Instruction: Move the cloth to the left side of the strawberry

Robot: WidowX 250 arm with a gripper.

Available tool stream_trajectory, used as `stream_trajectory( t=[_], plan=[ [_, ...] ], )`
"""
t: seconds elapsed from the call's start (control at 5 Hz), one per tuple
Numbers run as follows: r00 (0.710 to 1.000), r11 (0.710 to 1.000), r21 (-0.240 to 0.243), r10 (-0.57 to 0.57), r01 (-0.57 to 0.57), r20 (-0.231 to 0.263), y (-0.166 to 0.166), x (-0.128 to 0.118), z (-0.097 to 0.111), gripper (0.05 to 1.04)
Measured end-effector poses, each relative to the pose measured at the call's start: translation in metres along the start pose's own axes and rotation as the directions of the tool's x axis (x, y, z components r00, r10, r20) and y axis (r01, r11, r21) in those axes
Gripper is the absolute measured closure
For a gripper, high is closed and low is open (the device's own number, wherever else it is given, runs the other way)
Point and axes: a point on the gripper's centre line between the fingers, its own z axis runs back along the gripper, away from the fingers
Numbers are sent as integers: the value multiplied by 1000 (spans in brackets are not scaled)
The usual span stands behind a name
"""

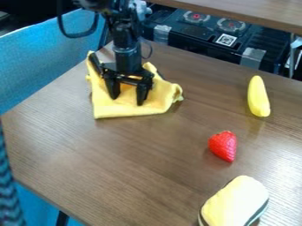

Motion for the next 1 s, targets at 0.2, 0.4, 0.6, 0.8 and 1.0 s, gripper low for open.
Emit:
stream_trajectory(
  t=[0.2,0.4,0.6,0.8,1.0],
  plan=[
    [999,998,-41,39,-40,-15,-6,29,-2,83],
    [999,998,-37,43,-44,-23,-17,58,-5,83],
    [998,998,-31,50,-51,-23,-20,64,-6,82],
    [1000,1000,-24,2,-2,-23,-27,46,-10,82],
    [996,996,-29,-86,85,-37,-38,16,-8,82]
  ],
)
